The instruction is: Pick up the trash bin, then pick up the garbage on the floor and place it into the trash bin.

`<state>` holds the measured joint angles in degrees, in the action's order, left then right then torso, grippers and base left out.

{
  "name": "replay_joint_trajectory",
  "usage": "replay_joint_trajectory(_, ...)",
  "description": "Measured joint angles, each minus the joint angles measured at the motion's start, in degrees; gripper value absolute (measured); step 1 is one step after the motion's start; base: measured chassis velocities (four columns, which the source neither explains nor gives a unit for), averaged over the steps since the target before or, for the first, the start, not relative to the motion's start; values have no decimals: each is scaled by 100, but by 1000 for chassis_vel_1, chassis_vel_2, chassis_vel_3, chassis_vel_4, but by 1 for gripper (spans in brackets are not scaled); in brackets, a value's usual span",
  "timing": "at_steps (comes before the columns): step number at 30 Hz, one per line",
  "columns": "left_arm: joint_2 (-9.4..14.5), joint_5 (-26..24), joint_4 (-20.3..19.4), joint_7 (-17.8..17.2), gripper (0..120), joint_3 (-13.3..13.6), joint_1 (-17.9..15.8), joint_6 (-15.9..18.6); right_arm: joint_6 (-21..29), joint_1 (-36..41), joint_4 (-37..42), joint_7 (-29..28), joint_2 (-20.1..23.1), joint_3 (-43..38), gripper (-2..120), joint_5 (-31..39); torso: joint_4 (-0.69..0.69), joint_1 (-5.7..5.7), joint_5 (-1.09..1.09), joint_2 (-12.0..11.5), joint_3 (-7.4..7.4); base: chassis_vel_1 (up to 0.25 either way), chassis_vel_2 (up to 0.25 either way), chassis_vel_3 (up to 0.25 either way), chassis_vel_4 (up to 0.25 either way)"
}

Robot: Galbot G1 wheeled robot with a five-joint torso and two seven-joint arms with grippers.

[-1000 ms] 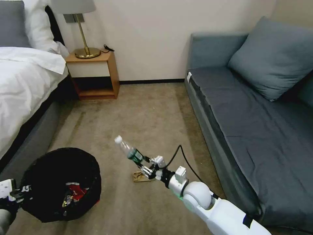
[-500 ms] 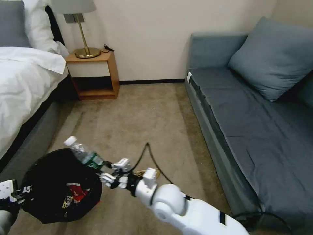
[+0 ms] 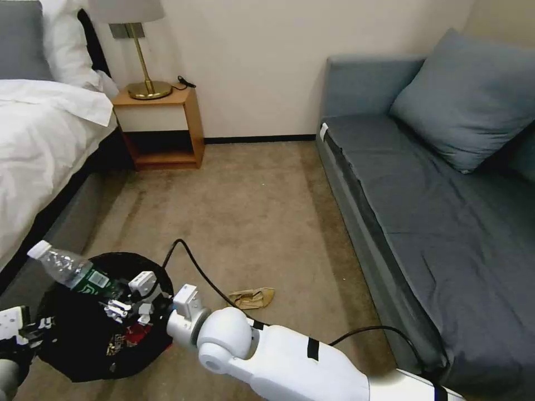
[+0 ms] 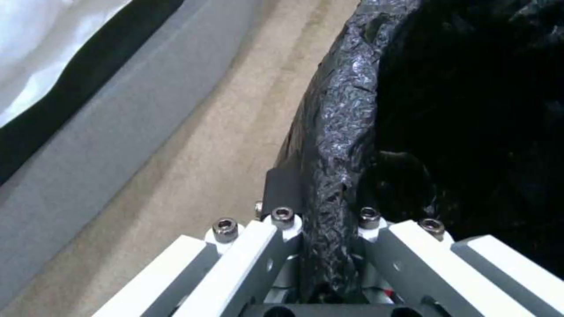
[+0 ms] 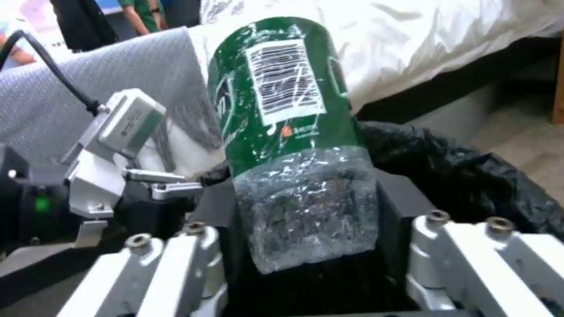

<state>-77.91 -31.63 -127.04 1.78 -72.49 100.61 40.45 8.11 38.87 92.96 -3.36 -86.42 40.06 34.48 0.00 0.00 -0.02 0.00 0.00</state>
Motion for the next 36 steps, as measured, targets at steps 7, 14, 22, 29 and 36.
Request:
replay_joint_trajectory(7,-33,-14,-48,2,4,10,-13,9,22,86,-10,-14,-2,-9,73,-53,0,0,1,0,0,0,0,0,0)
replay_joint_trajectory(14,-61,-20,-67,2,4,1,-8,13,24,204,134,-4,165,-118,98,-120,1,0,1,0,0,0,0,0,0)
replay_joint_trajectory(22,-48,-79,-23,3,4,-73,-4,14,-212,622,483,8,686,-597,100,-676,1,0,3,0,0,0,0,0,0)
replay_joint_trajectory(29,-26,-89,157,2,4,-197,9,-9,-590,1387,814,119,1406,-1663,100,-1513,0,0,4,0,0,0,0,0,0)
replay_joint_trajectory(36,-16,-66,331,2,4,-325,26,-47,-817,1983,987,320,1792,-2239,100,-1832,0,0,3,0,0,0,0,0,0)
